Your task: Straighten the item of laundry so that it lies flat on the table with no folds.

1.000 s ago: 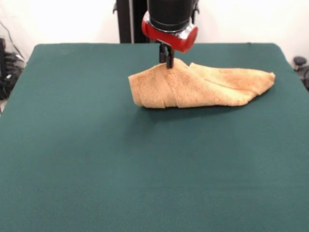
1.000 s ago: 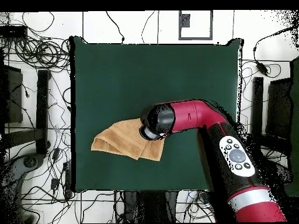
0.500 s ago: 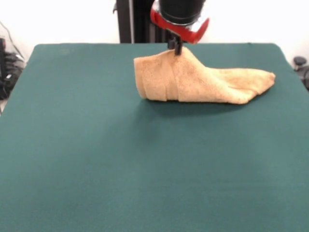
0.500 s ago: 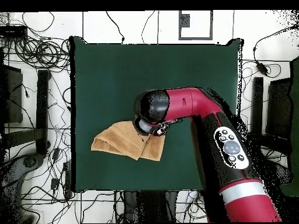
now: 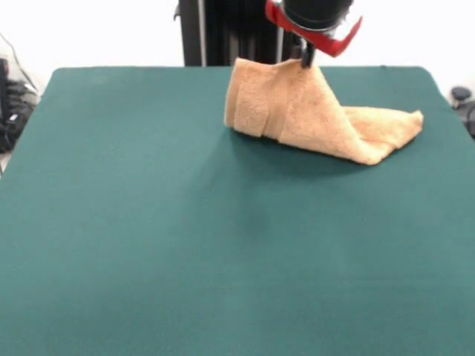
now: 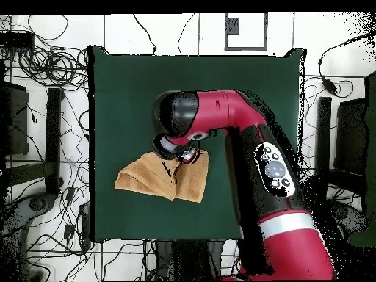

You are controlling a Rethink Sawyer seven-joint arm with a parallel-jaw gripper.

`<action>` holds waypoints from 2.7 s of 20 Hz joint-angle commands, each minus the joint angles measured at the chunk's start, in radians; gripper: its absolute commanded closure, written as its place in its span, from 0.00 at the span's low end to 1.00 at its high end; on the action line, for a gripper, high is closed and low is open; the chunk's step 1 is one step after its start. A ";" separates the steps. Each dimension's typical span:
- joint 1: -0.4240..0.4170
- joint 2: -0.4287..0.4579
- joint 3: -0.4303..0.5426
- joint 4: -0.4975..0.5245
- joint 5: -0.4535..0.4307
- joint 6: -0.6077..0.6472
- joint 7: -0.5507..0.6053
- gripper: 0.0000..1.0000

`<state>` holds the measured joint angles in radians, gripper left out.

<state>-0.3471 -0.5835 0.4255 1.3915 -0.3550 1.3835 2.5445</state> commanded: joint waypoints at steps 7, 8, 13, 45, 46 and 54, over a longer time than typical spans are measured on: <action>0.056 -0.053 -0.025 0.027 0.082 0.230 0.005 1.00; 0.058 -0.074 -0.026 0.040 0.077 0.244 -0.006 1.00; 0.050 -0.153 -0.017 0.101 0.075 0.277 -0.052 1.00; -0.019 -0.097 -0.071 0.426 -0.274 -0.710 -0.027 1.00; -0.010 -0.088 -0.083 0.424 -0.287 -0.731 -0.013 1.00; 0.082 0.001 -0.192 0.363 -0.342 -0.836 0.074 1.00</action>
<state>-0.3410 -0.6769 0.2908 1.6767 -0.6299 0.6044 2.5445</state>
